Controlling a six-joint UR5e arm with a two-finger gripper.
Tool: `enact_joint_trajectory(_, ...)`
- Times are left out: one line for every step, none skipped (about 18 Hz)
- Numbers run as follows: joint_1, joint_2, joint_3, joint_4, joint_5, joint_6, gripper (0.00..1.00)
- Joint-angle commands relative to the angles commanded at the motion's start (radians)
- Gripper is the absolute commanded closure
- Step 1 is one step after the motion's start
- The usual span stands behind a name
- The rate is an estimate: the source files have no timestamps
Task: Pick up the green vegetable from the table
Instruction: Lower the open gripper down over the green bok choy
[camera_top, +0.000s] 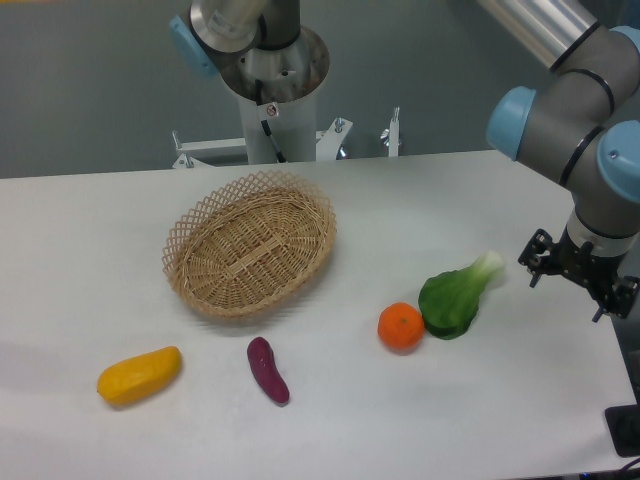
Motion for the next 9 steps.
enact_joint_trajectory(0.002,0.0,0.0,0.0,0.0,0.0,0.0)
enact_joint_trajectory(0.0,0.0,0.0,0.0,0.0,0.0,0.0)
enact_joint_trajectory(0.0,0.0,0.0,0.0,0.0,0.0,0.0)
enact_joint_trajectory(0.0,0.0,-0.002,0.002,0.002,0.0,0.0)
enact_joint_trajectory(0.0,0.0,0.0,0.0,0.0,-0.003,0.0)
enact_joint_trajectory(0.0,0.0,-0.002,-0.002,-0.005,-0.011,0.0)
enact_joint_trajectory(0.0,0.005,-0.011,-0.002,-0.006,-0.014,0.0)
enact_joint_trajectory(-0.002,0.015,-0.027,-0.003,-0.008,-0.017,0.0)
enact_joint_trajectory(-0.005,0.026,-0.052,-0.002,-0.009,-0.023,0.0)
